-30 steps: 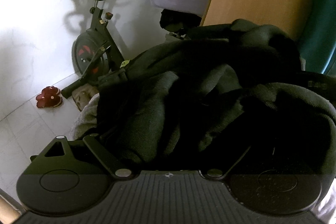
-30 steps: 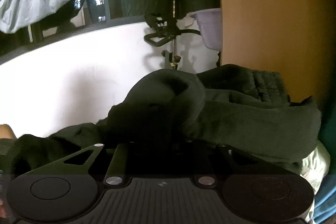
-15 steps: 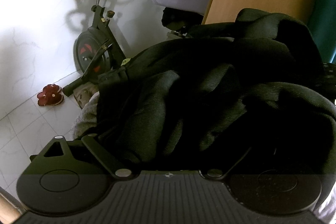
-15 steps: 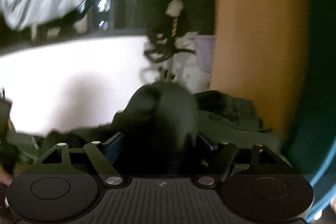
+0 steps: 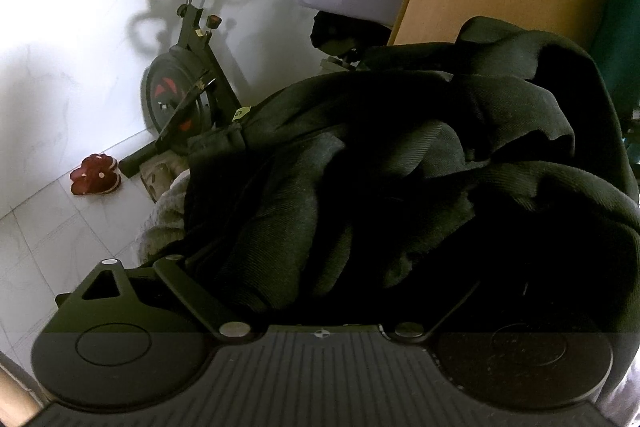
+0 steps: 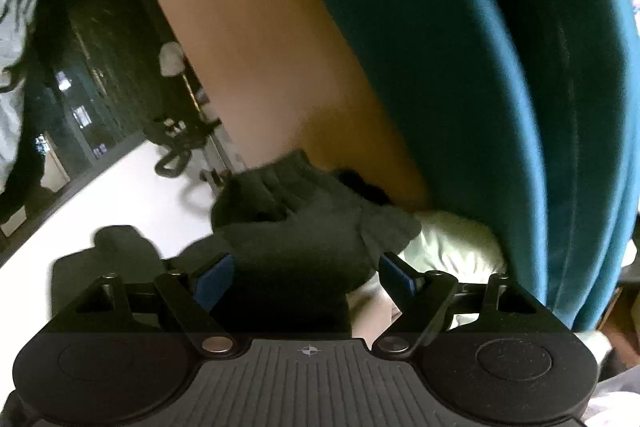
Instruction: Fold clothes
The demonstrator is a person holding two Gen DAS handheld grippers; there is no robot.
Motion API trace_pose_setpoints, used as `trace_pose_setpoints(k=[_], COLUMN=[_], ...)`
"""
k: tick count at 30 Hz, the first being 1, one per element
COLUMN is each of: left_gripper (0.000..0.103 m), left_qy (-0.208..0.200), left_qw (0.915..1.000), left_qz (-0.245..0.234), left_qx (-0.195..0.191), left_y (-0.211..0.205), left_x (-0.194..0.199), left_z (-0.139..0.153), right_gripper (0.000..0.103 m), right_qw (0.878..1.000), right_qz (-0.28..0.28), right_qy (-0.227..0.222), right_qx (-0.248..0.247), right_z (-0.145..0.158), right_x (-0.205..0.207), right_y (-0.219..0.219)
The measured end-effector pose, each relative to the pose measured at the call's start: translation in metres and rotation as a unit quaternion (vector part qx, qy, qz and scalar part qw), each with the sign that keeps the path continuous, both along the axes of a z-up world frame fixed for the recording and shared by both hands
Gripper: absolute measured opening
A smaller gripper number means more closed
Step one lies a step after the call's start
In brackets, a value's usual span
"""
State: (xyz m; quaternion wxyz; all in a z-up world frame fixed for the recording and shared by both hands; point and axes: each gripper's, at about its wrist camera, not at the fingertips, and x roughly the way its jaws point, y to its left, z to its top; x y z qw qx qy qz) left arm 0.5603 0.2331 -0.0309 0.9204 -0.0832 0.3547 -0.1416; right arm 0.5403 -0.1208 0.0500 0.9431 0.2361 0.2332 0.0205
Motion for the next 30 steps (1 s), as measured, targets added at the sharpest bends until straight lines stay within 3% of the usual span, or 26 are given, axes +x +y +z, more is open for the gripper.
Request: trace_pose_setpoints(k=[2, 4, 5, 6, 10, 14, 17, 24, 30], left_gripper=[0.096, 0.096, 0.096, 0.096, 0.096, 0.096, 0.096, 0.096, 0.095], left_qy=[0.001, 0.002, 0.003, 0.004, 0.006, 0.007, 0.009, 0.011, 0.014], left_qw=[1.0000, 1.0000, 1.0000, 1.0000, 1.0000, 1.0000, 1.0000, 0.9999, 0.9999], left_qz=[0.000, 0.001, 0.001, 0.001, 0.000, -0.001, 0.000, 0.001, 0.004], left_qx=[0.000, 0.000, 0.000, 0.000, 0.002, 0.001, 0.000, -0.001, -0.006], left_y=[0.000, 0.000, 0.000, 0.000, 0.000, -0.001, -0.001, -0.002, 0.000], left_x=[0.000, 0.001, 0.002, 0.002, 0.003, 0.005, 0.006, 0.006, 0.006], left_z=[0.000, 0.001, 0.001, 0.001, 0.002, 0.001, 0.001, 0.001, -0.001], right_gripper=[0.071, 0.043, 0.021, 0.019, 0.016, 0.016, 0.016, 0.017, 0.017], right_qw=[1.000, 1.000, 0.999, 0.999, 0.989, 0.969, 0.948, 0.897, 0.903], right_qz=[0.009, 0.028, 0.037, 0.046, 0.110, 0.192, 0.249, 0.319, 0.318], right_qy=[0.003, -0.007, -0.016, -0.025, -0.087, -0.112, -0.105, -0.056, -0.041], right_qx=[0.008, 0.011, 0.008, 0.005, -0.046, -0.112, -0.170, -0.299, -0.286], right_z=[-0.007, -0.006, -0.003, 0.001, 0.028, 0.039, 0.037, 0.000, -0.006], right_x=[0.007, 0.007, 0.004, 0.000, -0.028, -0.059, -0.083, -0.097, -0.097], right_y=[0.001, 0.003, 0.006, 0.008, 0.030, 0.062, 0.092, 0.156, 0.162])
